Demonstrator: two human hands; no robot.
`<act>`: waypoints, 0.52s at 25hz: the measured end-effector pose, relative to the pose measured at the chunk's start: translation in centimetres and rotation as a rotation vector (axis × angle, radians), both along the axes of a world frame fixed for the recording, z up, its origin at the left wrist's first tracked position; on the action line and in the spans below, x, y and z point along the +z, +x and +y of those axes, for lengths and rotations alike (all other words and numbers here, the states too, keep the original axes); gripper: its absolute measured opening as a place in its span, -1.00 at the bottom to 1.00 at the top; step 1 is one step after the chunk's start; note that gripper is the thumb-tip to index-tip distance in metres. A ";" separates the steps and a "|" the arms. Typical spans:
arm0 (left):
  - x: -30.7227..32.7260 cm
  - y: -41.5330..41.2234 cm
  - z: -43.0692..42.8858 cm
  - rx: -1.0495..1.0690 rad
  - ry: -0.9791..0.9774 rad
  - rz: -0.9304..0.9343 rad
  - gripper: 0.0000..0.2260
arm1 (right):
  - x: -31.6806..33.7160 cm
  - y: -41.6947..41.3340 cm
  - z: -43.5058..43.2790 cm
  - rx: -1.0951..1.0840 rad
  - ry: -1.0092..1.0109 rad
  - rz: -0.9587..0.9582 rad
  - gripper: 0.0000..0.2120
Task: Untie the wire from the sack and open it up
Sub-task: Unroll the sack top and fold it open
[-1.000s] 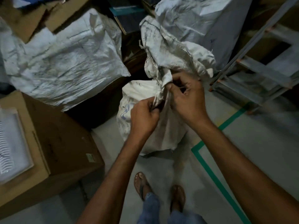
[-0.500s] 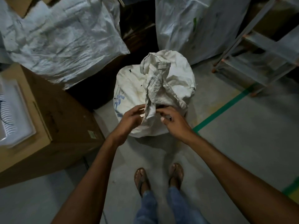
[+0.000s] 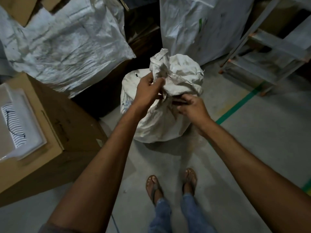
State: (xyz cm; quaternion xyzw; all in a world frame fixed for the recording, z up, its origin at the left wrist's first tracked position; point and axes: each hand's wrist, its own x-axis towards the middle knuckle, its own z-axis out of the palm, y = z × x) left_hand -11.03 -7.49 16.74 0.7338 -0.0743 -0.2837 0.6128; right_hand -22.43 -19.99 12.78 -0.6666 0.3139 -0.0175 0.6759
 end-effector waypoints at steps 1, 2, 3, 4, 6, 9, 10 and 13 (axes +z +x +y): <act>0.0 -0.2 0.1 -0.003 -0.007 -0.031 -0.84 | 0.8 0.2 -0.4 -0.172 0.235 0.025 -0.74; 0.0 -0.7 0.4 -0.028 0.001 -0.060 -0.82 | 1.4 0.4 -1.0 -0.316 0.447 0.046 -0.81; -0.1 -1.1 0.7 -0.066 0.007 -0.073 -0.80 | 1.8 0.7 -1.7 -0.418 0.596 0.061 -0.84; -0.1 -1.7 1.2 -0.100 0.004 -0.056 -0.78 | 2.3 1.1 -2.1 -0.457 0.653 0.085 -0.79; 0.1 -2.6 1.8 -0.143 -0.013 0.049 -0.77 | 2.7 1.7 -2.1 -0.448 0.586 0.122 -0.75; 1.3 -2.5 2.5 -0.171 -0.032 0.260 -0.68 | 3.3 2.5 -0.9 -0.418 0.446 0.123 -0.78; 1.8 -2.0 2.6 -0.171 -0.040 0.333 -0.52 | 3.7 2.5 -0.5 -0.410 0.398 0.127 -0.81; 2.9 -0.5 2.5 -0.173 0.034 0.398 -0.34 | 4.7 2.4 0.5 -0.323 0.218 0.121 -0.87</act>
